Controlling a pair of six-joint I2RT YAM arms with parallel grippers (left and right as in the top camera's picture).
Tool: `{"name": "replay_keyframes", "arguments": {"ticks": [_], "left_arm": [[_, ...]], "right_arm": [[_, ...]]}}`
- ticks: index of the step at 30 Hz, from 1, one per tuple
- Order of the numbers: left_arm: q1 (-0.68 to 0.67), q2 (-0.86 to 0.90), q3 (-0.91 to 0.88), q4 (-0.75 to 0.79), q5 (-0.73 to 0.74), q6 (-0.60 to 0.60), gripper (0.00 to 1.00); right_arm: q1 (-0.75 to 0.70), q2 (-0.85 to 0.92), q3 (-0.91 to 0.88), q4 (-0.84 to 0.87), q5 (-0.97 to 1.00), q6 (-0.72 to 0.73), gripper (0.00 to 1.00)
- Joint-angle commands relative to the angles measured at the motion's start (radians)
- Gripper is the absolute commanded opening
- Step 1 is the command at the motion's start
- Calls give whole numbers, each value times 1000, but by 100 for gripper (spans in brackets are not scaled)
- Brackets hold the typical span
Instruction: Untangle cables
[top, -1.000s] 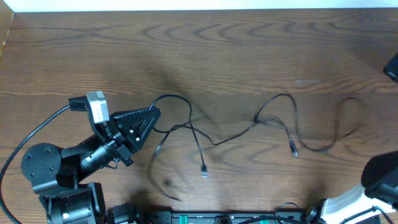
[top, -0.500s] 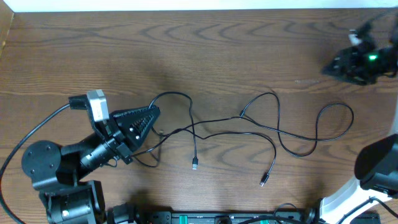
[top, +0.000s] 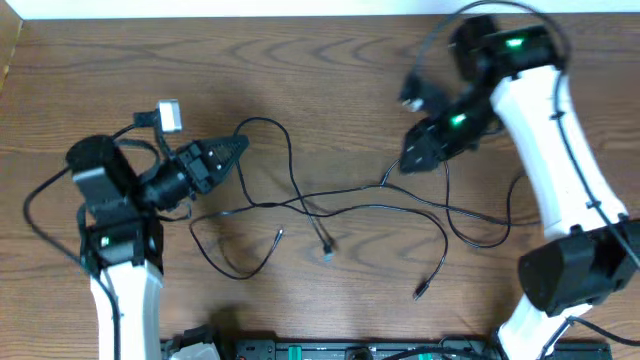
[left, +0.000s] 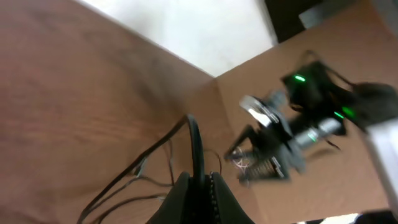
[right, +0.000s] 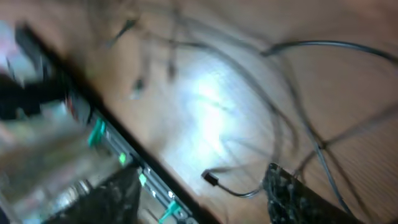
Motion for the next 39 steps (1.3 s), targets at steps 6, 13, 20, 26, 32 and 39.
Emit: {"name": "replay_keyframes", "arguments": {"ticks": [6,13,20,26,32,39], "left_arm": [[5,214,-4,1,41,116,56],[5,261,-4,1,205,196,69],[11,222,-4,-273,-290,345,74],[11,175,-4,-502,-585,351,73],[11,76,-4,-534,-583,323,73],[8,-38,-4,-573,-566,291,73]], "right_arm": [[291,-8,16,-37,130,-85,78],[451,-8,16,-34,235,-85,86],[480,-7,15,-11,266,-81,89],[480,-7,-31,180,266,-80,88],[491,-5,-135,407,235,-10,86],[514,-5,-335,606,232,-32,94]]}}
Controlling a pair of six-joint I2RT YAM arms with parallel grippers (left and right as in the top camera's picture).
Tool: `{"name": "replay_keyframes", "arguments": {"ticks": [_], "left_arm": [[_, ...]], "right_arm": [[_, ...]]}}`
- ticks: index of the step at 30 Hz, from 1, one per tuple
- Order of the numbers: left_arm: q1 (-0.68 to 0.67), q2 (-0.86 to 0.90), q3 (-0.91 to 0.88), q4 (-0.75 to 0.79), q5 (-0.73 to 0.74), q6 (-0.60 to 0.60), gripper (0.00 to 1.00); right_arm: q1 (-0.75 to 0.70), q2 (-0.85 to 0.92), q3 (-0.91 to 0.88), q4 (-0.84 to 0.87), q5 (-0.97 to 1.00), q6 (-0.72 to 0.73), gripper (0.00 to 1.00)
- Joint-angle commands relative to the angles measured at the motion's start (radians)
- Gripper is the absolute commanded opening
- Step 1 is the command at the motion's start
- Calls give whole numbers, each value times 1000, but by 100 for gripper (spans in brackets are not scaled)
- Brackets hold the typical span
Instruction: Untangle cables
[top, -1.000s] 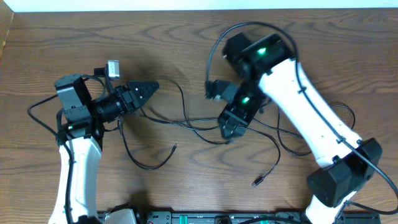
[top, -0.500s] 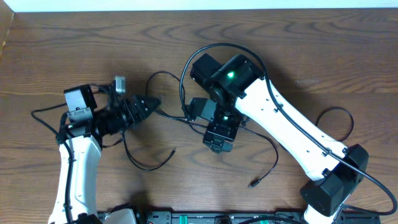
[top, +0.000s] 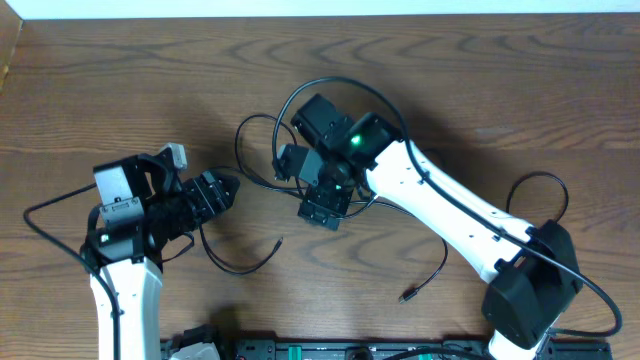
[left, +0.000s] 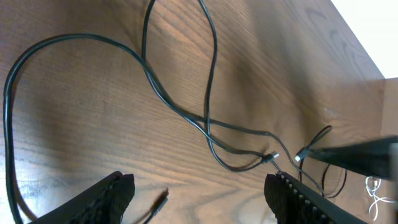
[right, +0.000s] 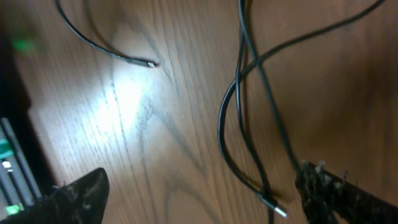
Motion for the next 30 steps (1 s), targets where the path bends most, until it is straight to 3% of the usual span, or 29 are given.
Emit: {"name": "replay_keyframes", "arguments": {"ticks": [1,13,30], "left_arm": [[0,-55,0,-21,-13,-7,73],[0,-95,0,-133,-13,122,73],[0,-95,0,-161,-13,171,74]], "right_arm": [[17,-5,-98,57,-14,-3,94],[20,-5,-212,245,-14,-3,99],[31,-4,-405,621,-14,26,94]]}}
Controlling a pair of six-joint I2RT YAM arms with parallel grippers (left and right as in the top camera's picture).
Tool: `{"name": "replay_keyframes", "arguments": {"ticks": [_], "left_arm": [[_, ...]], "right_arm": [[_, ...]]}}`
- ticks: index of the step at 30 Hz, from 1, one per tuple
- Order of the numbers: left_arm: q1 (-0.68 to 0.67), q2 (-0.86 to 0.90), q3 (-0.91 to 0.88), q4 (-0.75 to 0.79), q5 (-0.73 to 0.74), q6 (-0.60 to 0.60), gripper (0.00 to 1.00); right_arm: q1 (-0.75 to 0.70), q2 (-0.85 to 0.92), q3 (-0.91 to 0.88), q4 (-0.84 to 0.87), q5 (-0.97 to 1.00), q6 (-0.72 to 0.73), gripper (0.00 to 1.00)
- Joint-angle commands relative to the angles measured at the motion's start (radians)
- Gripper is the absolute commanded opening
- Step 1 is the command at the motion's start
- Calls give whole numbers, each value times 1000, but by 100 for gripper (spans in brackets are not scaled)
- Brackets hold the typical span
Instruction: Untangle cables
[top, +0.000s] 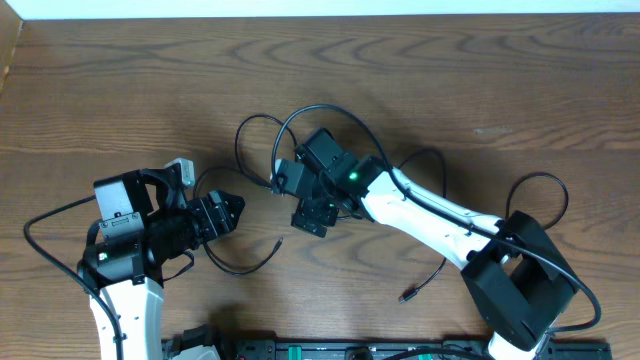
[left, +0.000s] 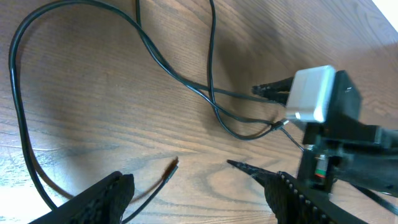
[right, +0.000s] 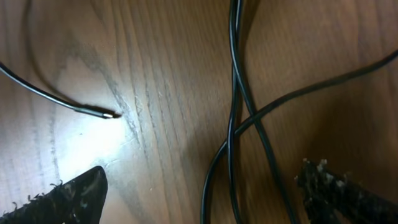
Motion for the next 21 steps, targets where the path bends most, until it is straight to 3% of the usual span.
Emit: {"name": "replay_keyframes", "arguments": {"ticks": [1,10,21], "left_arm": [[0,-5,0,-3,-8,33,73],[0,-5,0,-15,-8,35,73],[0,-5,0,-33,-9,35,73]], "right_arm": [[8,-5,-47,47,-10,10,94],[6,1,-115,206,-10,10,85],[-3,130,-116,257,23,52,79]]}}
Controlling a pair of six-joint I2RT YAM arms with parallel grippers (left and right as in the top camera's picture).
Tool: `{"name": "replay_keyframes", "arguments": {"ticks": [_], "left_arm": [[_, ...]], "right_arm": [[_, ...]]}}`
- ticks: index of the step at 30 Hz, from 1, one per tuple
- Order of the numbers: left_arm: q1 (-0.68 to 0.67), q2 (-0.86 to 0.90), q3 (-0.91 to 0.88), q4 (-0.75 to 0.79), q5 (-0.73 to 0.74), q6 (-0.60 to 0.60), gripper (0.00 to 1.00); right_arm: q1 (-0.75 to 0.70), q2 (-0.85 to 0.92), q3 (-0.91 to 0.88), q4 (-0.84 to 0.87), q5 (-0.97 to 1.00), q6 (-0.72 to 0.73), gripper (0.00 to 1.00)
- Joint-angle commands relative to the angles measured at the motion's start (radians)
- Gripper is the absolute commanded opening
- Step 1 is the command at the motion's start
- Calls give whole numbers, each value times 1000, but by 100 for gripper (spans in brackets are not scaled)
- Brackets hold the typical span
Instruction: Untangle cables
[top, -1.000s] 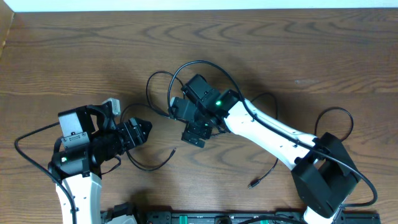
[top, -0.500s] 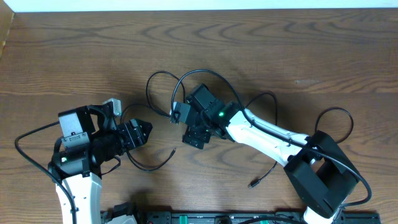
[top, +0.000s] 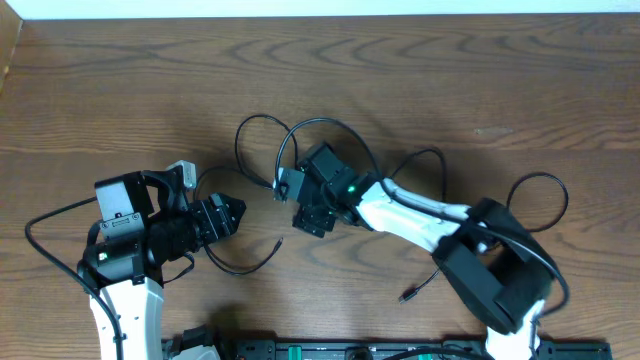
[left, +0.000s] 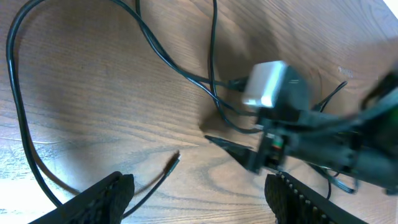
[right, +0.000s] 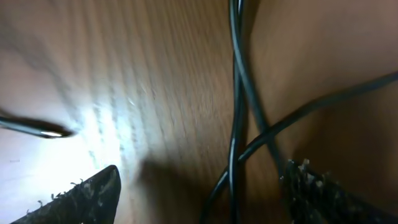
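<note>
Thin black cables lie in overlapping loops across the middle of the wooden table. Two strands cross right between the fingers of my right gripper, which stands open, low over them; overhead it is at the tangle's centre. My left gripper is open over bare wood with nothing in it, left of the tangle. One loose cable tip lies just ahead of it. The right gripper's fingers show in the left wrist view.
A cable loop curls at the right beside the right arm's base. Another plug end lies near the front. A black rail with green parts runs along the front edge of the table.
My right gripper has come lower and closer onto the crossing strands, still open. The right arm's elbow has drawn in towards the centre. The left gripper has barely moved.
First my left gripper was shut on a cable at the left, with the right gripper far to the right and the cables spread wide. Then the left stood open and the right was open over the bunched tangle. Since then the right has closed in on the crossing.
</note>
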Motion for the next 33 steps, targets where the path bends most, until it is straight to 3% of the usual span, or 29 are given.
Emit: {"name": "replay_keyframes", "arguments": {"ticks": [1,10,15,21,23,33], "left_arm": [[0,-5,0,-6,-9,17,73],[0,-5,0,-6,-9,17,74],[0,-5,0,-6,-9,17,73],[0,-5,0,-6,-9,17,74],[0,-5,0,-6,-9,17,73],[0,-5,0,-10,-9,17,73]], "right_arm": [[-2,42,-8,16,18,39,78],[-30,49,-8,77,18,39,76],[-61,49,-8,90,18,53,66],[-87,49,-8,80,13,88,25],[-87,48,-8,69,14,92,1],[-85,8,-6,29,11,239,1]]}}
